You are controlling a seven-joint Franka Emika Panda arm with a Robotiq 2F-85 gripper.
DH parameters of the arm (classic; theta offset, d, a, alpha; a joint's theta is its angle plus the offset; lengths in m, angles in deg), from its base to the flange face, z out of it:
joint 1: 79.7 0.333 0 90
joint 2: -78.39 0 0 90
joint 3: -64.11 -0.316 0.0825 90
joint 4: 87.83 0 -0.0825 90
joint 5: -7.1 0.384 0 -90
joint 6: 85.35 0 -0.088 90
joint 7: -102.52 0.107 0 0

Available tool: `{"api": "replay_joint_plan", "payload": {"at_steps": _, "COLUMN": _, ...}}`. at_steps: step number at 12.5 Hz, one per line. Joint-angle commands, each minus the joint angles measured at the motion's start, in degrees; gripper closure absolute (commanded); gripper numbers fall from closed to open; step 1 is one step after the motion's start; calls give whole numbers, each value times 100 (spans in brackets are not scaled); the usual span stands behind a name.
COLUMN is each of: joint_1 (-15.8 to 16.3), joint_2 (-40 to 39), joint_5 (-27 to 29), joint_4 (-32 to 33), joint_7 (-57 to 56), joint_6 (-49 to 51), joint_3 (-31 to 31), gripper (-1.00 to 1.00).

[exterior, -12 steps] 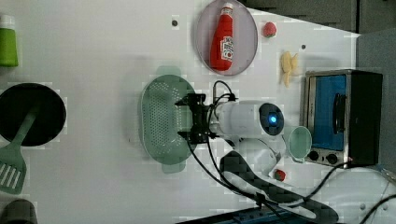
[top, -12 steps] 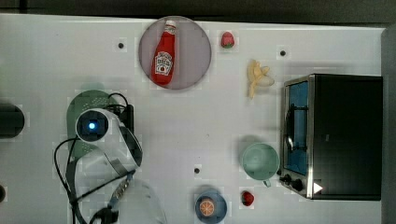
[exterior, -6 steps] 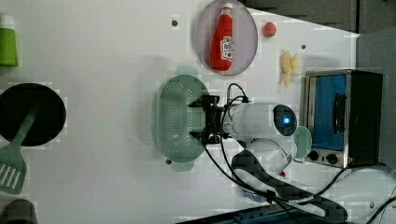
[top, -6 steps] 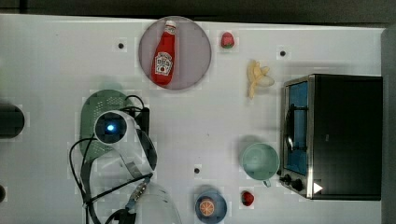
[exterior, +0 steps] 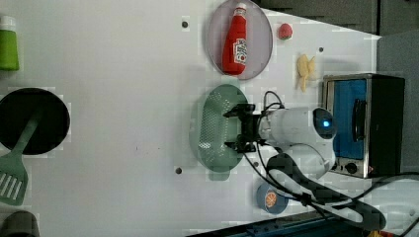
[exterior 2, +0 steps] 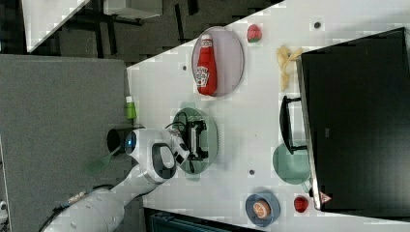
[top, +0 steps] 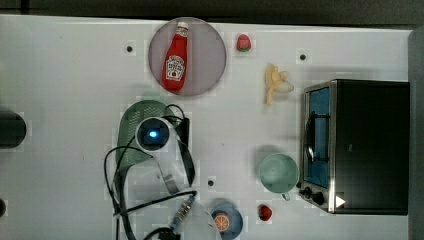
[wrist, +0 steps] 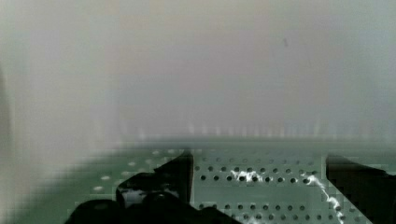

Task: Drag strainer left to right.

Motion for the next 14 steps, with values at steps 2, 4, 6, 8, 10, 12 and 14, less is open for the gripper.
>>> {"api": "replay_joint_plan", "payload": {"at_steps": 2, "joint_1": -335, "joint_2": 318, "joint_5": 32, "joint_4": 223, "joint_7": -788, "joint_6": -90, "joint_3": 368, "gripper": -100}}
{"api": "replay_joint_plan", "payload": {"at_steps": 4, "joint_1": -410, "joint_2": 358, "joint_5": 33, "joint_4": 234, "joint_7": -1265, "joint_6": -99, "joint_3": 587, "gripper": -100}}
{"api": "replay_joint_plan", "payload": {"at_steps": 6, "joint_1": -476, "joint_2": 378, "joint_5": 32, "joint_4": 244, "joint_7": -1571, "joint_6": -107, "joint_3": 845, "gripper": -100}}
{"api": "replay_joint_plan", "payload": {"at_steps": 8, "joint_1": -524, "joint_2": 382, "joint_5": 32, "joint_4": 245, "joint_7": -1852, "joint_6": -112, "joint_3": 1138, "gripper": -100}}
{"api": "replay_joint_plan", "payload": {"at_steps": 10, "joint_1": -570, "joint_2": 382, "joint_5": 32, "joint_4": 239, "joint_7": -2160, "joint_6": -187, "joint_3": 1400, "gripper": -100}}
{"api": "replay_joint_plan", "payload": {"at_steps": 12, "joint_1": -615, "joint_2": 383, "joint_5": 33, "joint_4": 227, "joint_7": -2468, "joint_6": -287, "joint_3": 1620, "gripper": -100}}
{"api": "replay_joint_plan", "payload": {"at_steps": 14, "joint_1": -649, "joint_2": 382, "joint_5": 33, "joint_4": 222, "joint_7": -2511, "joint_6": -307, "joint_3": 1812, "gripper": -100}}
